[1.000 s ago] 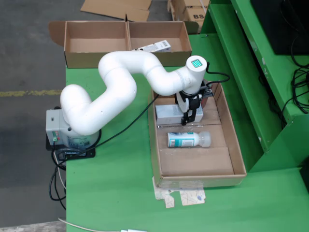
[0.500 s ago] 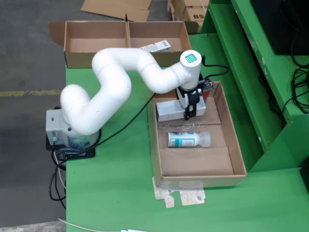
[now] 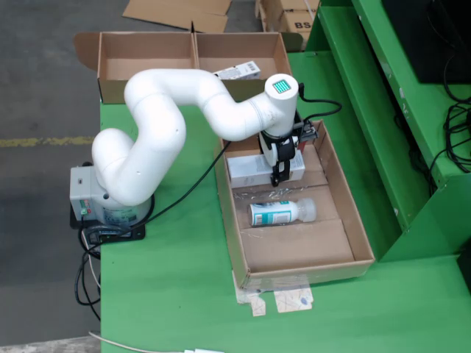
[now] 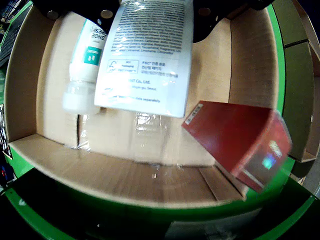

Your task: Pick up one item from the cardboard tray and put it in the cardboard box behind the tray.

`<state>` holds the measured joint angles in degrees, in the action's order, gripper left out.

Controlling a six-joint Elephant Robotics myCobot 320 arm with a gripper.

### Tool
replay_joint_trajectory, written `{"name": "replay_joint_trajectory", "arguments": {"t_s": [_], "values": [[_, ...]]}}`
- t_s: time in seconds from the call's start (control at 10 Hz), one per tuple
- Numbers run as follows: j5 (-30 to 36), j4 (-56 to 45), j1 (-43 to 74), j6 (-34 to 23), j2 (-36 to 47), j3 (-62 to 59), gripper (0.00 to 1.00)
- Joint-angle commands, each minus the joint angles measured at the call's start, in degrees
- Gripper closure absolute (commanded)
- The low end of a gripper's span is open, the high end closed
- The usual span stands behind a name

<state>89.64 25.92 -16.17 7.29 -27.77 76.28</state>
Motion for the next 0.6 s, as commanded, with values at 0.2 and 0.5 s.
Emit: {"name": "replay_joint_trajectory", "arguments": {"t_s": [0.2, 0.5], "values": [[-2.2, -6.6, -3.1, 2.1, 16.0, -3.8, 1.0], [-4.5, -19.1, -5.9, 3.0, 13.7, -21.3, 1.0]]}}
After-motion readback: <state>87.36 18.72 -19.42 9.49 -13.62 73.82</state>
